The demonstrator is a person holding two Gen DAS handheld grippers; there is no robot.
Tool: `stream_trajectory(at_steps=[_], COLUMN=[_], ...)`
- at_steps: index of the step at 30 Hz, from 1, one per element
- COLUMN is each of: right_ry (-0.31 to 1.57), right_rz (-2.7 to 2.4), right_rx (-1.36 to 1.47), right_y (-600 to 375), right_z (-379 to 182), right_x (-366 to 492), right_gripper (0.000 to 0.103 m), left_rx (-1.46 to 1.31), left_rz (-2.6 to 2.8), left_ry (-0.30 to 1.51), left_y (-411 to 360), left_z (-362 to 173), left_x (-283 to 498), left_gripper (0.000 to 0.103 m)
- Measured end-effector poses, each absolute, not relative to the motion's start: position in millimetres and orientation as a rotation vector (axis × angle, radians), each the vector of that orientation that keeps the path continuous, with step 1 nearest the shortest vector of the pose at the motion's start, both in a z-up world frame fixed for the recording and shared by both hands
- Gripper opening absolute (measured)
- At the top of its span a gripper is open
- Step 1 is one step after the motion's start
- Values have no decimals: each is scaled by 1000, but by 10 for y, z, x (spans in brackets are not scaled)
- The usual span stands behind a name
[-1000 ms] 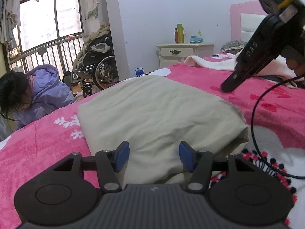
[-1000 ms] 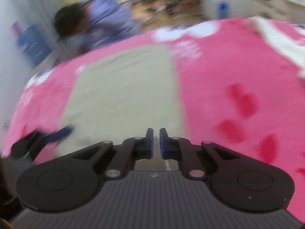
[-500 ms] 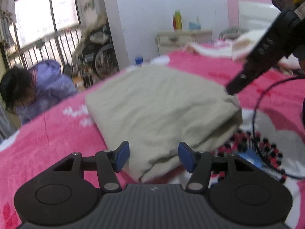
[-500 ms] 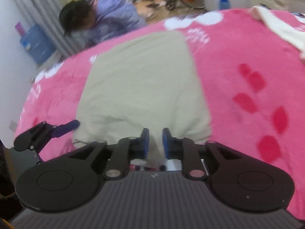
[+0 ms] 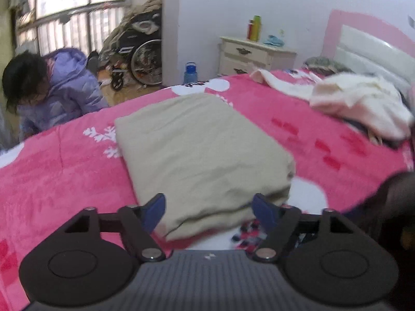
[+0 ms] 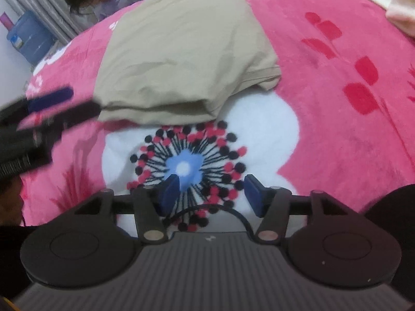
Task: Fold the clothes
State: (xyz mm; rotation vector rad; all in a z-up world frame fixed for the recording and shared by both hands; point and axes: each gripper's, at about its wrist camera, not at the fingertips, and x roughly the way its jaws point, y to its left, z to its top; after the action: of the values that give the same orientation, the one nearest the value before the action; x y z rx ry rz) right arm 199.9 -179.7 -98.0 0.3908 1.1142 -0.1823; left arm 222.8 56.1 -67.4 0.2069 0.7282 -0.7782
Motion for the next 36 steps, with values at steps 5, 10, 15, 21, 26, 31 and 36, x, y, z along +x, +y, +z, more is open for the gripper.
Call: stream_trajectory(at_steps=[5,10,15,21,26,31,36], right_ry=[1127,1142,1142,1134,1140,1143,1149], right_rz=[-210,-246,-309,-333,-350,-362,-361], right_rx=[355,318,334,319,301,294,286], right_y=[-1575,-1466,-1462,-1446,-1403,-1378,-1340], right_z=[-983,-1018,-1038,-1043,-1077,-1092,-1112], right_x=[2138,2136,2118,2110,2118,2121,2129], right_gripper=[64,69,73,79,79,79,79], left_rx=[189,183,205,229,222,244,265], left_rz=[-609,-536,-490,-477,-446,-415,-395], left_ry=[807,826,859,935,970,976,980], left_y=[427,465,429,410,442,454,466], left_z=[-690,-710,-750,-850,-955,-996,-1015], left_x=[2293,2317,2314,2339,2348,2353,2353], left_gripper=[81,91,94,94,94,94,94])
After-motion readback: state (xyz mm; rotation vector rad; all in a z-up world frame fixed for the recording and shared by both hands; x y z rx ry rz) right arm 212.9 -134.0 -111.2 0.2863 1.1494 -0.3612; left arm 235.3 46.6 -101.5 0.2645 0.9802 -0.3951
